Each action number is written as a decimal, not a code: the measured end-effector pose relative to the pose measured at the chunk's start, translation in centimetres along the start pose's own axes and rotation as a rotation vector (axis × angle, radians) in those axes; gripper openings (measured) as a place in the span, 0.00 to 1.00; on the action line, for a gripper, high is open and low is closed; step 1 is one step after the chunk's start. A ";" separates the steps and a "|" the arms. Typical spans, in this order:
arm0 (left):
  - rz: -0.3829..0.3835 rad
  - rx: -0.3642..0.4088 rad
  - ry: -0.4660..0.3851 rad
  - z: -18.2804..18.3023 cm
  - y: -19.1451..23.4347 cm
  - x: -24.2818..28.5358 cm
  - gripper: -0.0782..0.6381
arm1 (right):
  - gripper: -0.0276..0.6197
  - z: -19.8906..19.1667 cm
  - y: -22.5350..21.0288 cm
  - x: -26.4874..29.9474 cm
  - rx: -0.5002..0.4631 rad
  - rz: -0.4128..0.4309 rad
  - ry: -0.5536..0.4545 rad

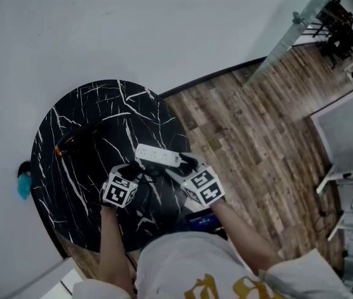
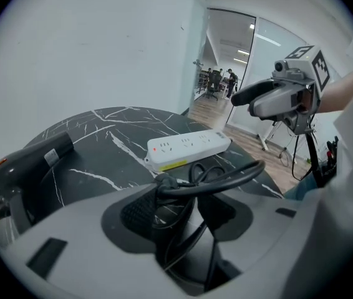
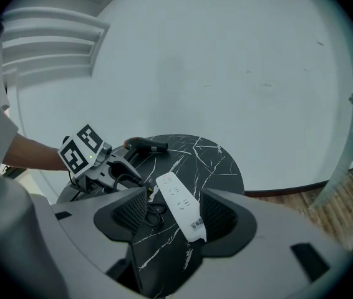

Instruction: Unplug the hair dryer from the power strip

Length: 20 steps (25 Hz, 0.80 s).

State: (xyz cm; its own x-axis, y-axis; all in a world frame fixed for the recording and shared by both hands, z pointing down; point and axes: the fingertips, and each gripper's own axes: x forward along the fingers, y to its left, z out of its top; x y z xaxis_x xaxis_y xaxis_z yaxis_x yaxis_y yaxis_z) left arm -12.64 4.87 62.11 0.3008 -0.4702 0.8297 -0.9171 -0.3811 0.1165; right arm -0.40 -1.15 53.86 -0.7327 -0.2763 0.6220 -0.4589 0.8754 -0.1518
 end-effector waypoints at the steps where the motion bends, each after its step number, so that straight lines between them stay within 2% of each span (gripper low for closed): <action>1: 0.008 0.007 0.011 -0.4 0.1 -0.1 0.37 | 0.45 0.1 0.0 -0.1 0.002 -0.001 -0.003; 3: 0.024 0.019 0.032 -1.2 0.3 -0.4 0.37 | 0.45 -0.1 -0.1 -0.2 0.002 -0.006 -0.001; 5: 0.028 -0.001 0.032 -1.7 0.3 -1.1 0.37 | 0.45 -0.5 -0.3 -0.3 -0.001 -0.013 0.006; 7: 0.035 -0.045 0.005 -1.8 0.4 -2.2 0.37 | 0.45 -0.6 -0.2 -0.4 0.003 -0.013 -0.001; 11: 0.101 -0.126 -0.093 -1.2 1.2 -5.0 0.37 | 0.45 -0.3 0.0 -0.5 0.017 -0.018 -0.023; 13: 0.123 -0.165 -0.182 0.2 1.1 -7.1 0.37 | 0.45 -0.1 -0.1 -1.0 0.040 -0.031 -0.048; 17: 0.163 -0.228 -0.423 4.7 1.4 -11.3 0.37 | 0.45 1.1 -0.6 -1.6 0.070 -0.065 -0.106; 20: 0.186 -0.244 -0.561 7.6 1.5 -13.4 0.35 | 0.44 3.2 -0.6 -2.3 0.075 -0.097 -0.175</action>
State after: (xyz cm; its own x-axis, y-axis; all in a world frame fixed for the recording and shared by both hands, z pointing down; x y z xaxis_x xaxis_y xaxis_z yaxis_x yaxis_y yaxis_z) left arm -16.12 4.56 47.00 0.1615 -0.8817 0.4434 -0.9804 -0.0918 0.1744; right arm -0.02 -2.36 50.01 -0.7567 -0.4279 0.4942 -0.5625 0.8114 -0.1587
